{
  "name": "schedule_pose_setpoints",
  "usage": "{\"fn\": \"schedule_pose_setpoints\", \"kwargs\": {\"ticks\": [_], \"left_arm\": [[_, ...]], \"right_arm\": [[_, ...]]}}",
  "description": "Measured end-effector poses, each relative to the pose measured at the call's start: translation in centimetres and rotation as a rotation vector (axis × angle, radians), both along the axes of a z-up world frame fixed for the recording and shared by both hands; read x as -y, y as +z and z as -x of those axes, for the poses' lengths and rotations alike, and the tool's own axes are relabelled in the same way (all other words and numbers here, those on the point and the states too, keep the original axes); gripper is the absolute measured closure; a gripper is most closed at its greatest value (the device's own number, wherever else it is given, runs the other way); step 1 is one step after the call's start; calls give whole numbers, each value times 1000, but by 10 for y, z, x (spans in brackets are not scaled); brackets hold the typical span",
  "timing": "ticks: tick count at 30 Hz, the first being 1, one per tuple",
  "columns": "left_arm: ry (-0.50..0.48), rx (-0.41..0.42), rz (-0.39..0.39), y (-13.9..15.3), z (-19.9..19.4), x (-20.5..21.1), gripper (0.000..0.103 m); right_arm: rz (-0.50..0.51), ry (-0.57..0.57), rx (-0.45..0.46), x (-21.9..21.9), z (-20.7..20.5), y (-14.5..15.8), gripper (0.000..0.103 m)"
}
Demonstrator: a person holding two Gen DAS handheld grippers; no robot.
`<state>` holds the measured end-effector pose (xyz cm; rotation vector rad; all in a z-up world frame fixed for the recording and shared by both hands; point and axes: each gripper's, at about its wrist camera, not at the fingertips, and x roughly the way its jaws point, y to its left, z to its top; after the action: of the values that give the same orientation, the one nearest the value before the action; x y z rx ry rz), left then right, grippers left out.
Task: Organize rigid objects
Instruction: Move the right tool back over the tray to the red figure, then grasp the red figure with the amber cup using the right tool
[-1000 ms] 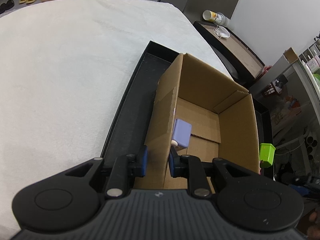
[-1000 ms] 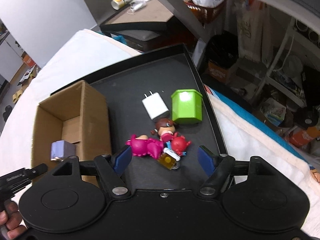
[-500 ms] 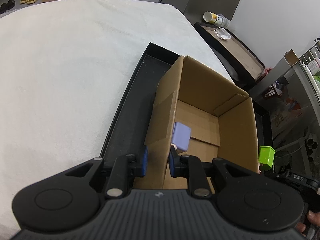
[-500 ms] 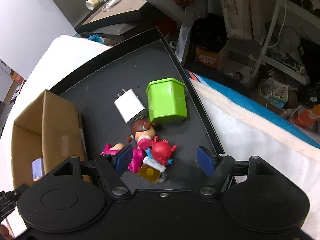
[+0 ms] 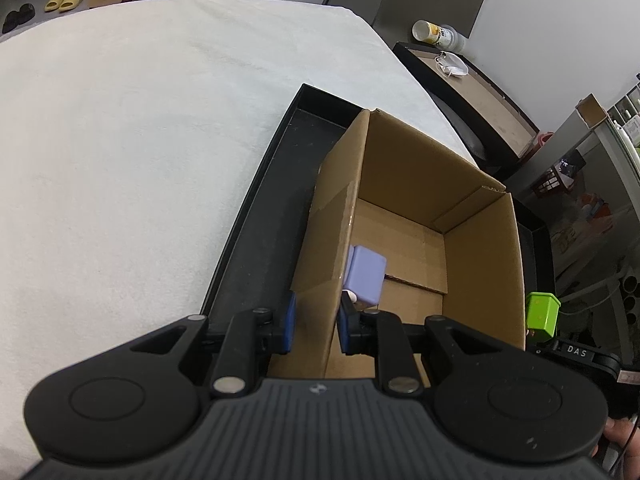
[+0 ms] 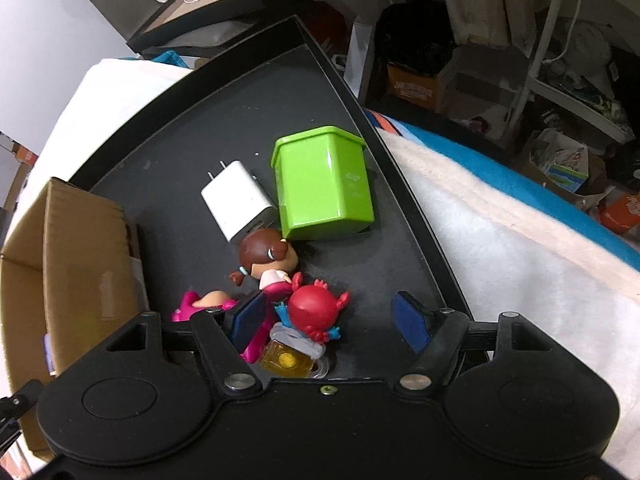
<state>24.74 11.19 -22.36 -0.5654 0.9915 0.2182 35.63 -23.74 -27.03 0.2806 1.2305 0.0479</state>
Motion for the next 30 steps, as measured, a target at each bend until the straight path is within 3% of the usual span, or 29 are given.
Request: {"fn": "schedule_pose_setpoints", "kwargs": {"ticks": [8, 9, 12, 20, 30], "left_arm": [[0, -5, 0, -1, -2, 0, 83], [0, -5, 0, -1, -2, 0, 83], [0, -4, 2, -2, -2, 0, 83], [-2, -2, 2, -3, -1, -1, 83], [-8, 5, 3, -3, 0, 0, 83]], "right_arm": [[-1, 38, -27, -7, 2, -3, 34], [12, 50, -24, -9, 3, -3, 37], [4, 79, -18, -14, 5, -1, 65], [25, 50, 5, -8, 13, 9, 66], [60, 61, 96, -7, 19, 49, 66]]}}
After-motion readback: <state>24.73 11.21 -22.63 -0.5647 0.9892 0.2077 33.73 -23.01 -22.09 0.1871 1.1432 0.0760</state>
